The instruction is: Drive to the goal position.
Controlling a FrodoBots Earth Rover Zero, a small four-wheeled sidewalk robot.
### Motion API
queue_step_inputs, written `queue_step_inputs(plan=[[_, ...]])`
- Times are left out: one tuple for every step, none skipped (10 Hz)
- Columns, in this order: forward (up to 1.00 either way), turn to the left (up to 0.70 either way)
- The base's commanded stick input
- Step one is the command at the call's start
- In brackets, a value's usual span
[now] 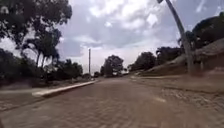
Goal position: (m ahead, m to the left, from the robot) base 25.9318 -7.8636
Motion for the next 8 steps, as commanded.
queue_step_inputs(plan=[[0.7, 0.0], [0.7, 0.0], [0.7, 0.0], [0.7, 0.0], [0.7, 0.0], [0.7, 0.0], [0.7, 0.0], [0.7, 0.0]])
